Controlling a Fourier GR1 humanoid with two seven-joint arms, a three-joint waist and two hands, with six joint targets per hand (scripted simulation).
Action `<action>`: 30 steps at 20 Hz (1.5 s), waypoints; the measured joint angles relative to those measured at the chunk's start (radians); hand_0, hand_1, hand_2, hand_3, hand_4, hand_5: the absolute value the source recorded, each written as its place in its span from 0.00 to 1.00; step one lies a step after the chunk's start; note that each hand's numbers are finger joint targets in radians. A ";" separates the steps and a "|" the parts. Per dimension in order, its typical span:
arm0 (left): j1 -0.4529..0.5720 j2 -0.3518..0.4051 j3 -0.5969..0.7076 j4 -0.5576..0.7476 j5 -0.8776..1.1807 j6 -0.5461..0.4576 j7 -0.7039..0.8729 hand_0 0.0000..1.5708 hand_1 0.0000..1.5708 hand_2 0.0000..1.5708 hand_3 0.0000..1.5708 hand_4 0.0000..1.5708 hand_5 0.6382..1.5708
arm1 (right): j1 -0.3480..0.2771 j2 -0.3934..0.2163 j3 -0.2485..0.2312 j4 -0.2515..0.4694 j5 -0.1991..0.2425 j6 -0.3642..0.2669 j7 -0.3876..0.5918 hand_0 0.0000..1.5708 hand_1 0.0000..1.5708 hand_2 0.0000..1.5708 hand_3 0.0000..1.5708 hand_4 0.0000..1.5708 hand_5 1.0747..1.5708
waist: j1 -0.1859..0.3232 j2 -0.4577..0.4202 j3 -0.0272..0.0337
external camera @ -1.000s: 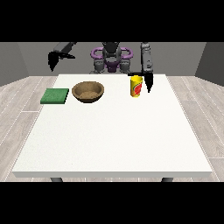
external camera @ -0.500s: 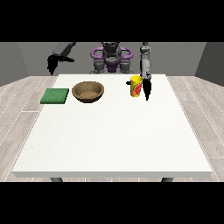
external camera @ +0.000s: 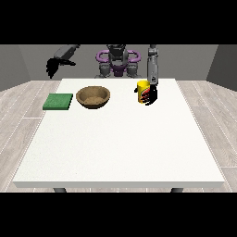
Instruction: Pick the cup and pour the ball into the bowl, then pick the bowl and place it on the pad
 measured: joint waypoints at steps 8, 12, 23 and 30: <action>0.005 0.005 -0.047 -0.006 -0.087 0.112 0.089 0.86 0.86 1.00 1.00 0.99 0.72 | 0.002 -0.061 -0.048 0.065 -0.032 0.038 0.044 0.00 0.00 0.00 0.00 0.00 1.00 | 0.009 -0.080 -0.0110; -0.026 0.130 -0.098 -0.017 -0.190 0.145 0.241 0.92 0.92 1.00 1.00 1.00 0.71 | 0.018 -0.059 -0.047 0.117 -0.025 0.035 0.065 0.00 0.00 0.00 0.00 0.00 1.00 | 0.044 -0.175 -0.0150; -0.228 0.268 -0.249 -0.029 -0.468 0.204 0.684 0.95 0.95 1.00 1.00 0.97 0.70 | 0.012 -0.047 -0.042 0.227 -0.010 0.052 0.040 0.00 0.00 0.00 0.00 0.00 0.99 | 0.050 -0.247 -0.0194; -0.323 0.182 -0.373 -0.043 -0.669 0.254 0.947 0.95 0.95 1.00 1.00 0.97 0.65 | 0.005 -0.083 -0.067 0.309 -0.013 0.092 0.003 0.00 0.00 0.00 0.00 0.00 1.00 | 0.051 -0.272 -0.0199</action>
